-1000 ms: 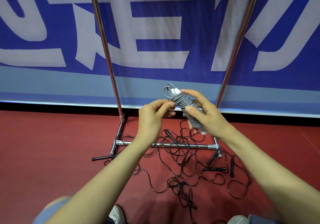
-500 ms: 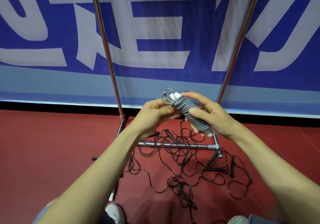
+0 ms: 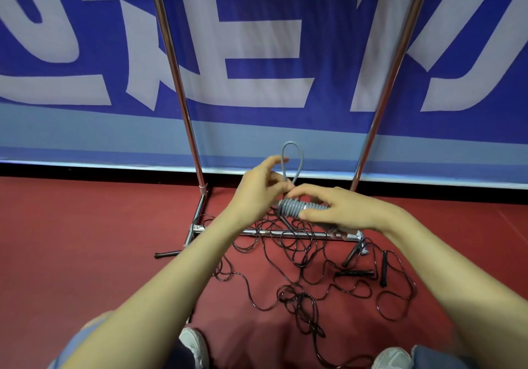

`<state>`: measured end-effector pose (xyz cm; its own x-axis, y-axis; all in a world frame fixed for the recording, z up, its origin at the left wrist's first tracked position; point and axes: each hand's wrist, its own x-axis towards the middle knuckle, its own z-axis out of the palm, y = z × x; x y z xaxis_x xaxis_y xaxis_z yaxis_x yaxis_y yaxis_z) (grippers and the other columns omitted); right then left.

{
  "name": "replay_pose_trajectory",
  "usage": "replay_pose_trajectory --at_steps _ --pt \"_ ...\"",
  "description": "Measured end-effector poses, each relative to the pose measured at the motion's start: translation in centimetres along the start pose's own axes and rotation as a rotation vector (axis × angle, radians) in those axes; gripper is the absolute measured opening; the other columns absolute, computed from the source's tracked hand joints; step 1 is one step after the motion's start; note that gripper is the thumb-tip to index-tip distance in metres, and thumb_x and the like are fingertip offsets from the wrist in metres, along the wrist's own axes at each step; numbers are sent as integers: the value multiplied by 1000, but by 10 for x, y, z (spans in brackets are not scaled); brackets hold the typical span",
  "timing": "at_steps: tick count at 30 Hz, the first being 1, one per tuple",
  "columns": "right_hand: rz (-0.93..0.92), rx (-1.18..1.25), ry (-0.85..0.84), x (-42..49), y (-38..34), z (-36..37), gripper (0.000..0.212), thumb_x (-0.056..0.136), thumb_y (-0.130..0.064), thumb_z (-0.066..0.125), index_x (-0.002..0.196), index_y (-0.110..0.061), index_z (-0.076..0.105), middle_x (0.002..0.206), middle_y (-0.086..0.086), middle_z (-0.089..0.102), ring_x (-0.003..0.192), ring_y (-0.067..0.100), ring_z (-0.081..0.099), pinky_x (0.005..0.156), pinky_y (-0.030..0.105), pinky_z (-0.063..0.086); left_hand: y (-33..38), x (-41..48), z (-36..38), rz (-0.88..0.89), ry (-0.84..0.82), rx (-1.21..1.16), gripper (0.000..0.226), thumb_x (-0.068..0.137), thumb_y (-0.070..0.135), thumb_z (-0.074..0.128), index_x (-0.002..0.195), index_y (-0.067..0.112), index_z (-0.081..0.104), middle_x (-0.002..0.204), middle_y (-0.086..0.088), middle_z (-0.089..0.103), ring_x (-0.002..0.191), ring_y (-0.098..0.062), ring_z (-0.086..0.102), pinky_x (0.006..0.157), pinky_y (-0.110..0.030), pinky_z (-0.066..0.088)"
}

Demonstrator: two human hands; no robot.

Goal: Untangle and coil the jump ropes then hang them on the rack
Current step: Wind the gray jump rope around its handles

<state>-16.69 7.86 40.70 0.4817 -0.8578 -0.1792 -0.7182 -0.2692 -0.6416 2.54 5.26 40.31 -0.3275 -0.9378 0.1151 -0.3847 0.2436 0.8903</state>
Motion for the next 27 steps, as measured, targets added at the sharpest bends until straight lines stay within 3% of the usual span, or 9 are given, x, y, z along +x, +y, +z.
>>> replay_pose_trajectory --at_steps 2,5,9,13,16,18,23,27 --pt "42 76 60 3 3 0 29 94 -41 55 120 -49 46 80 3 64 58 9 59 68 36 54 3 0 5 66 103 45 17 89 9 64 103 19 67 85 5 72 80 -5 66 77 -19 49" --pt "113 127 113 4 12 1 33 95 -37 54 125 -45 43 82 8 65 56 23 64 56 35 57 12 -1 1 103 196 14 12 89 13 65 86 22 71 81 10 67 71 4 54 67 -9 40" --pt "153 192 302 7 20 -5 36 95 -34 55 127 -48 43 82 8 61 59 27 66 57 37 55 19 -10 0 150 132 -33 16 90 12 64 79 23 63 69 13 61 66 -1 53 65 -14 41" --pt "157 28 401 11 23 -6 32 93 -42 51 122 -51 40 73 -1 59 68 28 63 69 45 53 20 -13 8 100 151 -68 27 88 33 67 77 10 61 67 -4 58 61 -7 47 59 -18 37" --pt "176 -63 456 13 16 -3 32 94 -42 47 123 -49 38 75 -7 55 71 23 60 70 41 51 15 -9 11 -3 135 -90 15 88 37 66 88 22 64 62 -2 57 55 -7 47 58 -22 38" --pt "171 -61 506 14 14 -4 31 95 -41 46 124 -48 37 78 -6 55 71 22 60 70 42 51 8 -6 9 -46 141 -96 5 90 34 65 93 31 66 65 1 61 62 -7 55 67 -25 43" --pt "110 112 593 12 9 -3 34 97 -35 46 128 -44 36 113 -8 56 60 19 66 62 48 57 3 -7 18 -79 251 -283 13 92 22 61 84 20 72 102 6 66 95 -13 64 89 -39 53" --pt "89 245 612 14 6 -4 47 99 -32 46 138 -44 24 127 -6 50 59 24 64 56 48 57 7 -11 26 -36 209 -303 11 94 27 60 96 19 68 80 8 70 85 -5 65 83 -21 47"
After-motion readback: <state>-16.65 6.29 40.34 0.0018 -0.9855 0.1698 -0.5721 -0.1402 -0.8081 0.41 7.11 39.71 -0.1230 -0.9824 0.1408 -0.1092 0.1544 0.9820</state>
